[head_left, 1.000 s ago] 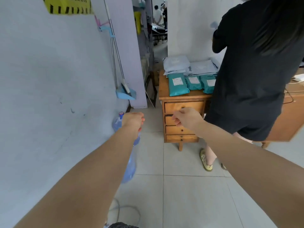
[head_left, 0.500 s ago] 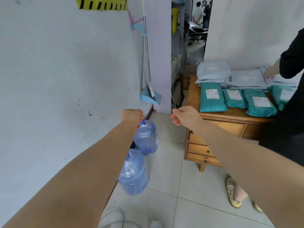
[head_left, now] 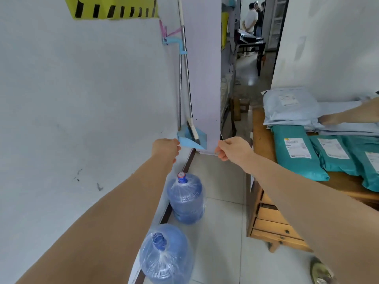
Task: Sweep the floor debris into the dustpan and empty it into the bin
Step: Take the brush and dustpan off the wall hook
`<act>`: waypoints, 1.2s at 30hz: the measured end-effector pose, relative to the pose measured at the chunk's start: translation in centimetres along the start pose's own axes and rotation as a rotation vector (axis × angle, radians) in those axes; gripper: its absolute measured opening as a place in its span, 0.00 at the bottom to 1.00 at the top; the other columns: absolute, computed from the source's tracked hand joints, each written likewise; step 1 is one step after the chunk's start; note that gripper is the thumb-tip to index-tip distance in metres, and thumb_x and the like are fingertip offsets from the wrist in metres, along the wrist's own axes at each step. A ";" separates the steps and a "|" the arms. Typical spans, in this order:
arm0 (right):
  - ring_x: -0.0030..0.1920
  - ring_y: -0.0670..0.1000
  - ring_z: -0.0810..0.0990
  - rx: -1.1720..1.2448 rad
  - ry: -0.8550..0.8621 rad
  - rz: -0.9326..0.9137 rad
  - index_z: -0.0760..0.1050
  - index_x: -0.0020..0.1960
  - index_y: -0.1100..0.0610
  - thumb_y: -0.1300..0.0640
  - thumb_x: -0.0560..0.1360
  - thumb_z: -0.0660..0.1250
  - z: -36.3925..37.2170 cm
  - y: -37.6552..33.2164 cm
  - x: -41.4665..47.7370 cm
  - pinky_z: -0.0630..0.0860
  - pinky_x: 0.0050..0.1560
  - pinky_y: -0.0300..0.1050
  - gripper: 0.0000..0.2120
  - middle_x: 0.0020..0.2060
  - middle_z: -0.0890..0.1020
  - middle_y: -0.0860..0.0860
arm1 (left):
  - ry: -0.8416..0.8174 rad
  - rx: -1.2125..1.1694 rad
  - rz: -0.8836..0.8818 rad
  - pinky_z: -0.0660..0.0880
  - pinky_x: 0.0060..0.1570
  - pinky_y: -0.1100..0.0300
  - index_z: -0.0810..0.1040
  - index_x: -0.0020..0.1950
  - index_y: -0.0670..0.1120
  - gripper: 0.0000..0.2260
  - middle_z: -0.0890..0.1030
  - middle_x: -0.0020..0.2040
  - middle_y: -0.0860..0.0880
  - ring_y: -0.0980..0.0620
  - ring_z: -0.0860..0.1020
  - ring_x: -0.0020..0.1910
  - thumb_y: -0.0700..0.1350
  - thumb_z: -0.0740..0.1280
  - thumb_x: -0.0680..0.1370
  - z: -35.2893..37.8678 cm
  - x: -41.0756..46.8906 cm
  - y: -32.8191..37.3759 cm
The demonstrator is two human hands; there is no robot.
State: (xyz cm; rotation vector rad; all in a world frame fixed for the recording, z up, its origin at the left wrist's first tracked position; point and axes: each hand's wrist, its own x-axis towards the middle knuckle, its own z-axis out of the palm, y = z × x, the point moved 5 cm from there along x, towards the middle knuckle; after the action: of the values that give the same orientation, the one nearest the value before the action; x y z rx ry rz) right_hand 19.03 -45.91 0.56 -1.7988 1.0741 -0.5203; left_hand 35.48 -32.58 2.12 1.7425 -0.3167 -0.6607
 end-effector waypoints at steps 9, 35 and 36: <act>0.36 0.47 0.80 0.019 -0.014 -0.053 0.81 0.42 0.58 0.55 0.82 0.60 -1.5 -1.0 16.3 0.80 0.49 0.43 0.15 0.34 0.82 0.51 | 0.060 0.069 -0.004 0.68 0.33 0.62 0.73 0.36 0.43 0.12 0.75 0.36 0.48 0.54 0.71 0.32 0.38 0.62 0.80 6.8 12.2 5.3; 0.45 0.51 0.76 0.060 0.034 -0.276 0.82 0.53 0.62 0.54 0.79 0.64 1.4 -20.2 55.5 0.77 0.52 0.48 0.13 0.44 0.81 0.54 | 0.173 0.077 0.362 0.73 0.36 0.63 0.76 0.47 0.43 0.05 0.77 0.39 0.49 0.55 0.73 0.34 0.42 0.63 0.81 11.3 45.1 30.6; 0.44 0.51 0.76 0.044 0.041 -0.280 0.81 0.53 0.61 0.54 0.80 0.63 1.4 -20.9 56.5 0.75 0.50 0.46 0.12 0.43 0.80 0.53 | 0.171 0.074 0.368 0.73 0.36 0.63 0.75 0.46 0.43 0.05 0.76 0.38 0.49 0.55 0.72 0.33 0.42 0.63 0.81 11.4 46.2 31.4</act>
State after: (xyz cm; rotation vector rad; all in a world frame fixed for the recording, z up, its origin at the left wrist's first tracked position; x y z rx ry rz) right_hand 58.95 -89.36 12.56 -1.9179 0.8346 -0.7458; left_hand 69.96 -75.08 18.04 1.7372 -0.5321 -0.2352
